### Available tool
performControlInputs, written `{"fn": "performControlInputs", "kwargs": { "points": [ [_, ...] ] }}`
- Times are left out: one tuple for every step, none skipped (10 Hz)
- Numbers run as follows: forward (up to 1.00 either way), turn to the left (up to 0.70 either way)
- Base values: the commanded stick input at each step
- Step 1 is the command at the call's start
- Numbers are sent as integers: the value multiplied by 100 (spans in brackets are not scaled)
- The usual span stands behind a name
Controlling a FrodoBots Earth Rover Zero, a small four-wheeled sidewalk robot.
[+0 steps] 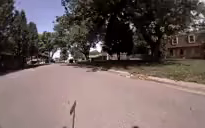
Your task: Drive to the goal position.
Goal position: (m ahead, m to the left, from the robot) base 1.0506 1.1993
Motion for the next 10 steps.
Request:
{"fn": "performControlInputs", "kwargs": {
  "points": [
    [69,-6],
    [69,-3],
    [69,0],
    [69,3],
    [69,3],
    [69,3],
    [69,3],
    [69,3],
    [69,3],
    [69,3]
  ]
}}
